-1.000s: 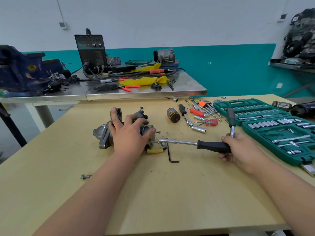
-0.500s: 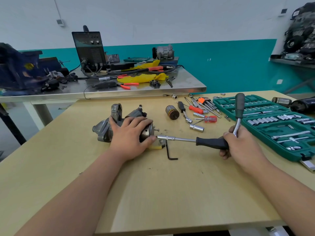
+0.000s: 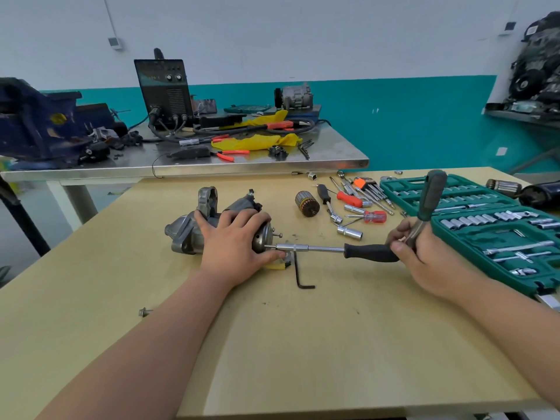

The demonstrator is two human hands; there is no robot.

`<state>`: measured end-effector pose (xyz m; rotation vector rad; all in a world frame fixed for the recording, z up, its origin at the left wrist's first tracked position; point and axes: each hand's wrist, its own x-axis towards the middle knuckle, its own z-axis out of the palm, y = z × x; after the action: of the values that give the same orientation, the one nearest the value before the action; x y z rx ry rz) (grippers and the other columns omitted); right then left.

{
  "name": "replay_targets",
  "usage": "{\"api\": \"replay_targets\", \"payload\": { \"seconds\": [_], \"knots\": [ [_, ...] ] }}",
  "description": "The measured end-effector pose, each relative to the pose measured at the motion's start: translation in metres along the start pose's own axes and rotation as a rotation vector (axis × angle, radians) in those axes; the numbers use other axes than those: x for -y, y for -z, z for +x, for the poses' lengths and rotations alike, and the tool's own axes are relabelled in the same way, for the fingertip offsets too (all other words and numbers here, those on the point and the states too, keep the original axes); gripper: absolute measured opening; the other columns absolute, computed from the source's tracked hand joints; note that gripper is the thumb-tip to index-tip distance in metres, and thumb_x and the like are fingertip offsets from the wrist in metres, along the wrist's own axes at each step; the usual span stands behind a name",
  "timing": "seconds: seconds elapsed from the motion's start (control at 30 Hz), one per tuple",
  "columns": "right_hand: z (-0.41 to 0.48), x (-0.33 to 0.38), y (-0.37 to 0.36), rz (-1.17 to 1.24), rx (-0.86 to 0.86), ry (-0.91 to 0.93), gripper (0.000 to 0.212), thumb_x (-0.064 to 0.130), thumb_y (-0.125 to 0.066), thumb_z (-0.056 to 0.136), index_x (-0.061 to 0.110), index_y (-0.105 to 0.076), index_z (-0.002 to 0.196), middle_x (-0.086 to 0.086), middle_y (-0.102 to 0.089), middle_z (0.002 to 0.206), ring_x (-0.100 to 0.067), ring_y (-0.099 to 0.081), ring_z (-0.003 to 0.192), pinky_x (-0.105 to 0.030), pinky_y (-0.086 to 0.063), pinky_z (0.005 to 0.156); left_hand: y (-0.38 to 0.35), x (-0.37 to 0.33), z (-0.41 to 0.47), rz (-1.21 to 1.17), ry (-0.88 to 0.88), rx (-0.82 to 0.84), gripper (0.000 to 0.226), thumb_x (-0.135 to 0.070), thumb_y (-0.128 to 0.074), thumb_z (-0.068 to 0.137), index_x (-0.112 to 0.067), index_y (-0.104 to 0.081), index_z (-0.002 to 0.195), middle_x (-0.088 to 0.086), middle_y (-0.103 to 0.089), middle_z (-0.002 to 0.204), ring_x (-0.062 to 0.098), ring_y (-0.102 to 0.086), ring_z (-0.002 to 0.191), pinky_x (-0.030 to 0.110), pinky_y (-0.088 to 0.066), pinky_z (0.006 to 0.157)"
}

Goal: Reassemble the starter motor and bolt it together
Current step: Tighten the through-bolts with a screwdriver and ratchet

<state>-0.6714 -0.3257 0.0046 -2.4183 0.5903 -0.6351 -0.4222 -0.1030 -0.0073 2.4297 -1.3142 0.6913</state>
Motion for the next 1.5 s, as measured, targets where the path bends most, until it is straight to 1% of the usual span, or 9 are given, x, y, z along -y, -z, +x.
{"api": "replay_targets", "payload": {
  "seconds": [0.17, 0.27, 0.47, 0.73, 0.9, 1.1, 1.23, 1.33, 1.5],
  "knots": [
    [-0.004, -0.007, 0.006, -0.182, 0.078, 0.083, 0.018, 0.024, -0.051, 0.096, 0.029, -0.044, 0.112, 0.007, -0.055, 0.098, -0.002, -0.053, 0.089, -0.025, -0.042, 0.077, 0.001, 0.002, 0.0, -0.003, -0.012, -0.011, 0.077, -0.085, -0.038, 0.07, -0.039, -0.052, 0.131, -0.015, -0.056, 0.131, 0.021, -0.046, 0.124, 0.079, -0.006, 0.105],
    [-0.009, -0.005, 0.007, -0.196, 0.085, 0.121, 0.015, 0.022, -0.051, 0.097, 0.033, -0.049, 0.108, 0.014, -0.056, 0.098, 0.005, -0.054, 0.089, -0.011, -0.038, 0.075, 0.0, 0.003, 0.001, 0.023, -0.012, 0.003, 0.079, -0.086, -0.037, 0.07, -0.039, -0.051, 0.133, -0.015, -0.054, 0.134, 0.021, -0.045, 0.126, 0.078, -0.006, 0.106],
    [-0.004, 0.004, -0.005, 0.275, 0.165, -0.325, 0.046, 0.043, -0.028, 0.103, 0.015, -0.063, 0.091, -0.006, -0.057, 0.049, -0.017, -0.035, 0.033, -0.022, -0.028, 0.037, 0.0, 0.002, 0.001, 0.036, -0.002, 0.008, 0.084, -0.088, -0.043, 0.066, -0.039, -0.049, 0.135, -0.015, -0.054, 0.134, 0.022, -0.044, 0.126, 0.078, -0.003, 0.106],
    [-0.018, -0.003, 0.008, 0.047, 0.181, 0.02, 0.031, 0.019, -0.051, 0.099, 0.037, -0.056, 0.124, 0.008, -0.061, 0.099, -0.002, -0.061, 0.071, -0.013, -0.048, 0.064, -0.002, 0.004, 0.001, 0.041, -0.026, -0.004, 0.079, -0.086, -0.04, 0.07, -0.038, -0.051, 0.132, -0.013, -0.057, 0.131, 0.023, -0.048, 0.122, 0.08, -0.009, 0.104],
    [-0.005, 0.002, -0.005, 0.376, 0.019, -0.405, 0.043, 0.041, -0.036, 0.103, 0.011, -0.065, 0.091, 0.002, -0.055, 0.044, -0.01, -0.04, 0.034, -0.023, -0.031, 0.035, -0.002, 0.004, 0.001, 0.04, -0.025, -0.007, 0.084, -0.089, -0.028, 0.071, -0.037, -0.053, 0.132, -0.012, -0.057, 0.131, 0.025, -0.048, 0.123, 0.08, -0.008, 0.104],
    [-0.013, -0.001, 0.009, 0.52, 0.072, -0.21, 0.026, 0.001, -0.061, 0.091, 0.021, -0.069, 0.105, 0.004, -0.071, 0.102, -0.011, -0.072, 0.079, -0.018, -0.055, 0.071, -0.001, 0.004, 0.001, 0.05, -0.03, 0.009, 0.088, -0.091, -0.024, 0.071, -0.037, -0.051, 0.135, -0.012, -0.055, 0.134, 0.024, -0.045, 0.125, 0.08, -0.007, 0.104],
    [-0.015, 0.002, 0.001, 0.538, 0.025, -0.286, 0.015, 0.017, -0.056, 0.097, 0.014, -0.07, 0.103, -0.001, -0.072, 0.08, -0.016, -0.071, 0.064, -0.025, -0.057, 0.058, -0.001, 0.004, 0.002, 0.06, -0.032, 0.02, 0.09, -0.091, -0.019, 0.072, -0.037, -0.051, 0.136, -0.012, -0.054, 0.136, 0.023, -0.044, 0.128, 0.078, -0.006, 0.105],
    [-0.009, 0.001, -0.01, 0.476, -0.054, -0.417, 0.042, 0.041, -0.047, 0.099, 0.008, -0.068, 0.084, -0.006, -0.062, 0.056, -0.015, -0.05, 0.039, -0.023, -0.039, 0.037, -0.001, 0.004, 0.002, 0.054, -0.024, 0.018, 0.09, -0.091, -0.019, 0.071, -0.037, -0.051, 0.136, -0.011, -0.054, 0.136, 0.024, -0.043, 0.128, 0.078, -0.005, 0.106],
    [-0.011, -0.005, -0.005, 0.621, 0.076, -0.418, 0.018, 0.018, -0.058, 0.095, 0.005, -0.07, 0.098, -0.007, -0.06, 0.071, -0.015, -0.056, 0.051, -0.025, -0.045, 0.047, -0.002, 0.002, -0.001, 0.047, -0.042, 0.008, 0.09, -0.092, -0.02, 0.072, -0.034, -0.053, 0.132, -0.009, -0.057, 0.132, 0.028, -0.046, 0.123, 0.08, -0.006, 0.105]
  ]
}}
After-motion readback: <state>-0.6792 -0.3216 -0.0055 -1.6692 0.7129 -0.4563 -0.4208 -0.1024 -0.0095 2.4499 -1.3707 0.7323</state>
